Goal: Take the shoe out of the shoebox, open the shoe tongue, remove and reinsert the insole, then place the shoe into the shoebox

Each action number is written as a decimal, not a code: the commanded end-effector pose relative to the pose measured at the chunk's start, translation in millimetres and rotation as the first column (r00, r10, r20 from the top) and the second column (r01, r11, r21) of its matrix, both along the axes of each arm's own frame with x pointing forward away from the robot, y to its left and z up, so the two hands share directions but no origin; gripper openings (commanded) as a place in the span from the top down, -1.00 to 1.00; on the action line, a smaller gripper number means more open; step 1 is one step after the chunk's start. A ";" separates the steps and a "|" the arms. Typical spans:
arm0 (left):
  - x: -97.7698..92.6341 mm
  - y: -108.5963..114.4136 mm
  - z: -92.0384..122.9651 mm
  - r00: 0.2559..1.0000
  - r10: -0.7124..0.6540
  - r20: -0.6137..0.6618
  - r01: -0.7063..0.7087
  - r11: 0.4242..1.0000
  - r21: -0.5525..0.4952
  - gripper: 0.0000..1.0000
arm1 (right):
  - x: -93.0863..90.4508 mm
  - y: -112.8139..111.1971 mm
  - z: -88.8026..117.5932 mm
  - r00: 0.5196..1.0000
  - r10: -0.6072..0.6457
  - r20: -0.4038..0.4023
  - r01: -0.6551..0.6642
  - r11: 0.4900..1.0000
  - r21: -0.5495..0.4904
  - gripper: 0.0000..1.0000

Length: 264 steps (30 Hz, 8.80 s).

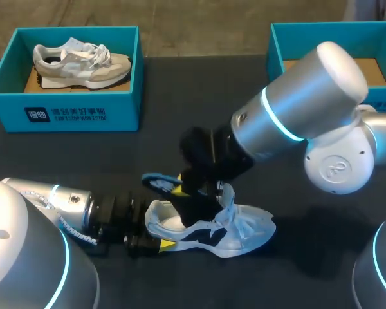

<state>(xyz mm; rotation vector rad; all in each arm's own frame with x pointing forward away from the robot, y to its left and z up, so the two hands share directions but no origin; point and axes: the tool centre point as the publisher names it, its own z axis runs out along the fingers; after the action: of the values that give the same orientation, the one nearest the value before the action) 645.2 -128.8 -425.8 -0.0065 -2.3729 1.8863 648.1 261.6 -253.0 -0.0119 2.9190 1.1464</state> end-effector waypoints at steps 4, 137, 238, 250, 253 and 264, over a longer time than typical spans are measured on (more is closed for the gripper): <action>2.0 0.8 -3.2 1.000 0.001 0.000 -0.001 1.000 0.002 1.00 | 4.1 -14.7 31.2 0.997 0.000 -0.075 0.017 0.974 0.227 1.00; 2.0 0.8 -3.2 1.000 0.001 0.000 -0.001 1.000 0.002 1.00 | -99.4 -126.6 305.4 0.885 -0.221 -0.410 0.436 0.701 0.565 1.00; 3.2 55.7 69.4 0.988 -0.102 0.113 -0.088 0.222 0.971 -1.00 | -101.8 -129.2 297.6 0.875 -0.217 -0.434 0.454 0.681 0.575 1.00; 2.6 49.3 65.1 0.987 -0.123 0.106 -0.080 0.202 0.976 -1.00 | -101.8 -129.2 297.6 0.875 -0.217 -0.434 0.454 0.681 0.575 1.00; 3.1 47.8 65.7 0.987 -0.122 0.106 -0.081 0.195 0.977 -1.00 | -101.8 -129.2 297.6 0.875 -0.217 -0.434 0.454 0.681 0.575 1.00; 13.9 40.5 86.2 0.983 -0.098 0.157 -0.131 0.228 0.965 -1.00 | -101.8 -129.2 297.6 0.875 -0.217 -0.434 0.454 0.681 0.575 1.00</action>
<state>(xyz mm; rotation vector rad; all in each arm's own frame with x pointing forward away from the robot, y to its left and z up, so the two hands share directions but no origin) 660.3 -89.2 -349.7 -0.0579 -3.1994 0.0075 554.3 122.4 40.4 0.6200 2.4374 2.3240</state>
